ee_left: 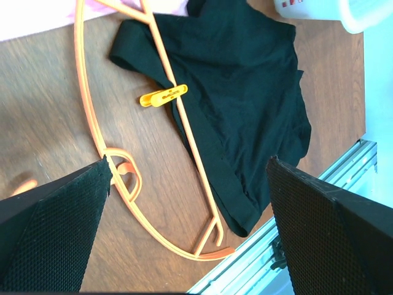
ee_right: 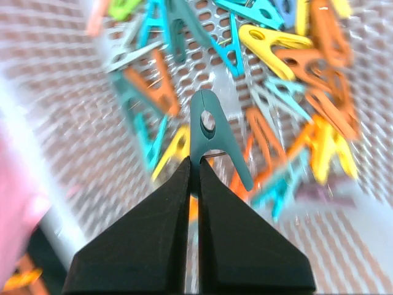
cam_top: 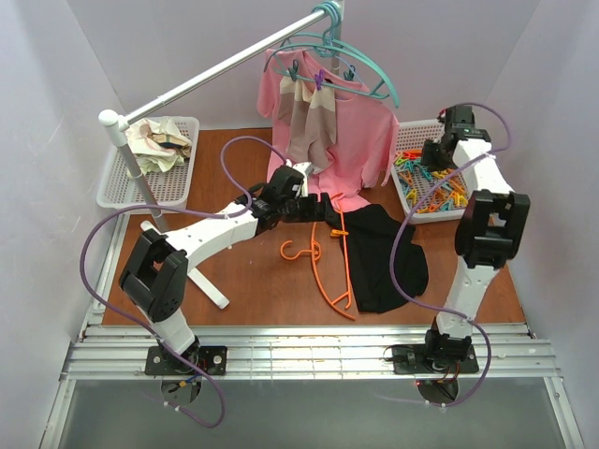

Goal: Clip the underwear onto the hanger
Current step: Place the clamp at the center of the board, then pick up the clamp at the center of the board.

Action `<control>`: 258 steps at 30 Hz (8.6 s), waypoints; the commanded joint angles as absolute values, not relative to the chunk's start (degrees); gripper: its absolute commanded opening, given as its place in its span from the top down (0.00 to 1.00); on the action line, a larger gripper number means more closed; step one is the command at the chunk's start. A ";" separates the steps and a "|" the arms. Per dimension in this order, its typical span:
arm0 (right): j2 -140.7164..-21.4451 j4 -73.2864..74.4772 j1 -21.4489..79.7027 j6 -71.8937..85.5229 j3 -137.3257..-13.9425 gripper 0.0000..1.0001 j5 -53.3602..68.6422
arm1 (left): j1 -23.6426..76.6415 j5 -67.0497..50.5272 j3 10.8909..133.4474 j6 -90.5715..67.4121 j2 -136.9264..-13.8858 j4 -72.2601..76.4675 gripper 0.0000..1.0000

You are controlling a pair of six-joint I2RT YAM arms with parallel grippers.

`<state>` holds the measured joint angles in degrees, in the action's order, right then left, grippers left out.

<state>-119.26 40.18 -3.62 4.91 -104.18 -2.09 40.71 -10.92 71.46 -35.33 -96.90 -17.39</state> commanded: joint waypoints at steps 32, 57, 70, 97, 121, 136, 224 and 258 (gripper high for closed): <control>-74.08 23.47 34.01 47.72 -48.16 0.99 -5.35 | 40.69 -4.66 46.41 -33.05 -70.14 -18.02 0.08; -73.14 30.23 33.06 44.65 -55.03 0.13 -22.76 | 50.52 5.62 58.61 -20.85 -88.38 -11.34 0.08; -60.65 31.55 10.11 38.94 -45.53 0.15 -16.79 | 61.78 17.31 73.12 -15.30 -107.48 -5.81 0.09; -60.47 31.29 5.01 31.82 -45.09 0.22 -10.72 | 63.90 16.26 79.89 -13.53 -118.91 -3.25 0.37; -59.94 31.29 4.13 32.26 -44.74 0.23 -8.79 | 64.16 19.77 78.66 -13.80 -119.27 -4.75 0.63; -61.34 31.11 3.78 27.70 -47.63 0.23 -8.18 | 63.81 10.67 78.05 -8.09 -108.91 -4.57 0.69; -52.91 -17.93 10.72 54.14 -35.51 0.99 63.11 | 40.08 -55.30 50.80 -61.54 -86.49 40.44 0.35; -53.00 -50.01 11.69 74.71 -25.75 0.99 52.47 | 45.70 -25.75 48.60 -60.21 -79.01 34.72 0.30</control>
<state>-53.25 -45.76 11.18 74.26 -26.33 53.21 45.12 -26.06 46.59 -60.86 -79.29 34.35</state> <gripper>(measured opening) 0.050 0.701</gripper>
